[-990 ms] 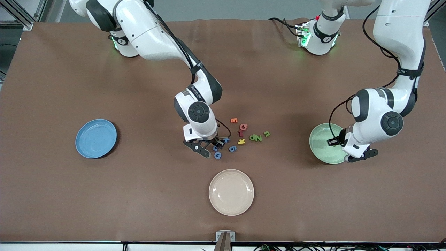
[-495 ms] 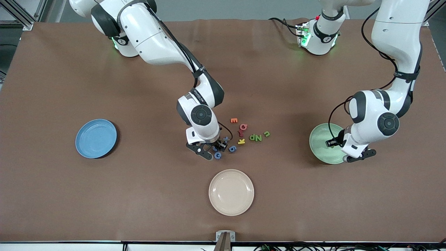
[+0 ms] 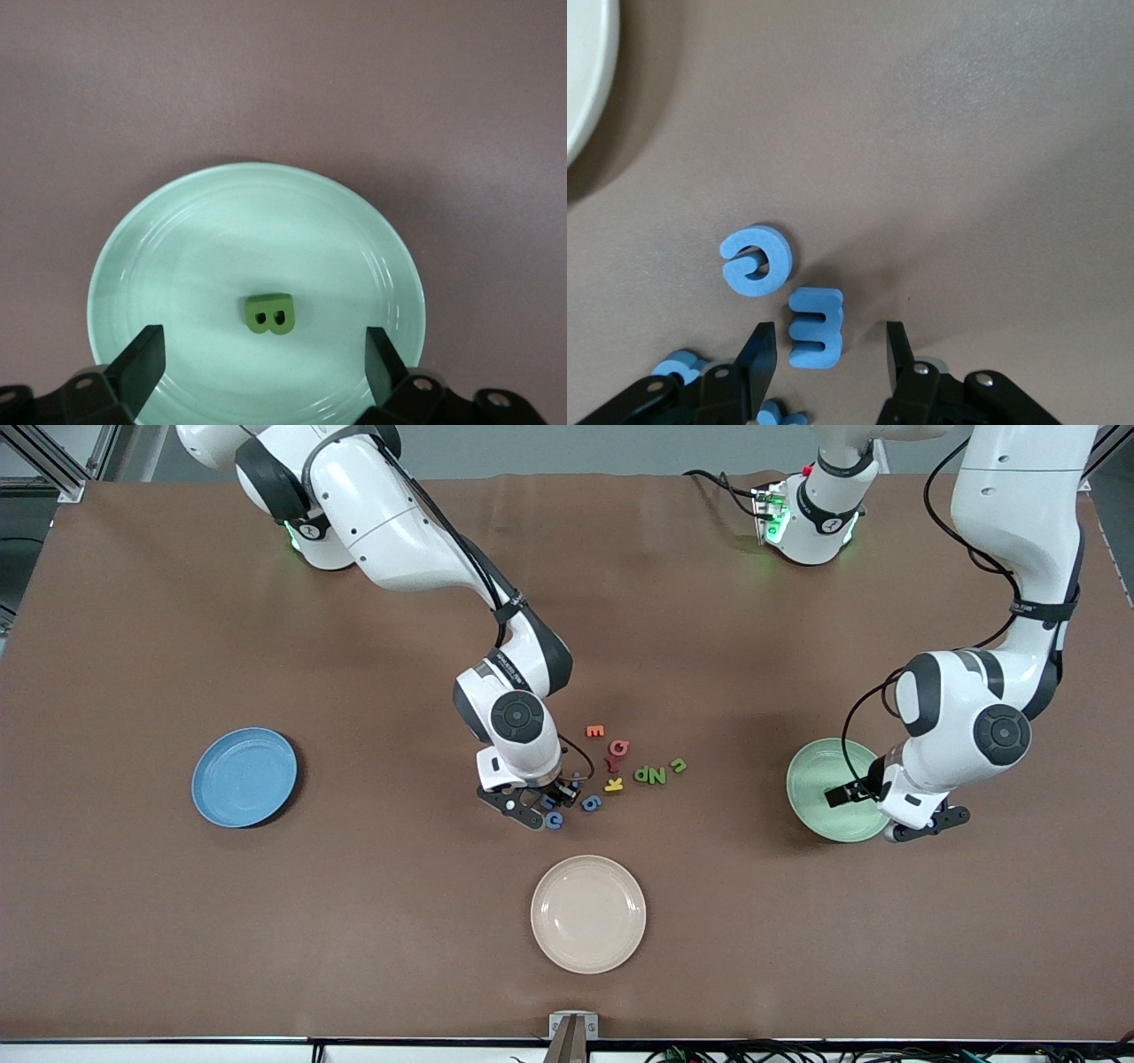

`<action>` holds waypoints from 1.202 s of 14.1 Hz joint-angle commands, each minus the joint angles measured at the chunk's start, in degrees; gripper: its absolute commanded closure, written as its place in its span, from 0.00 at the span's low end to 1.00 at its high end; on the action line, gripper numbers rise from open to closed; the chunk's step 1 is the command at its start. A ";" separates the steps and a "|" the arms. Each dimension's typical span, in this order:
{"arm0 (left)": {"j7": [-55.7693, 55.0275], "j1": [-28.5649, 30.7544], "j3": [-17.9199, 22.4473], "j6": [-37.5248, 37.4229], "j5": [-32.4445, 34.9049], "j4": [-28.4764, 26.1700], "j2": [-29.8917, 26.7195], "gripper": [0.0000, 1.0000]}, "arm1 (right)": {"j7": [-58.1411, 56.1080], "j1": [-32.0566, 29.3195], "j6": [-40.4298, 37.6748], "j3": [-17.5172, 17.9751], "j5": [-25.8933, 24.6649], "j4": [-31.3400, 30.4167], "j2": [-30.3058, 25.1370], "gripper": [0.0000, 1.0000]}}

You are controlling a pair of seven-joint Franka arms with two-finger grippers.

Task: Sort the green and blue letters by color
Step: 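Carry the green B to the green plate while the right gripper grasps blue m, then release the B, return the left gripper while the right gripper carries m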

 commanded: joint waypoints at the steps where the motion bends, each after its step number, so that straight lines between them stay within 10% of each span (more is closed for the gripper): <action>1: 0.46 1.70 -0.45 -1.14 0.91 -1.10 -3.04 0.01 | 1.12 0.11 0.05 0.20 -1.34 1.80 1.47 0.42; 5: -0.85 1.00 -4.74 -1.50 0.56 -0.05 -4.89 0.01 | 1.12 0.11 0.49 0.20 -1.34 1.71 1.56 0.43; 12: -10.24 0.30 -15.02 -6.60 0.56 5.57 -5.16 0.01 | 1.03 0.03 0.31 0.20 -1.34 1.71 1.56 0.97; 17: -22.74 -3.75 -17.06 -7.04 4.93 9.88 -2.44 0.01 | -5.26 -3.48 -7.30 0.20 -1.35 1.71 -2.38 1.00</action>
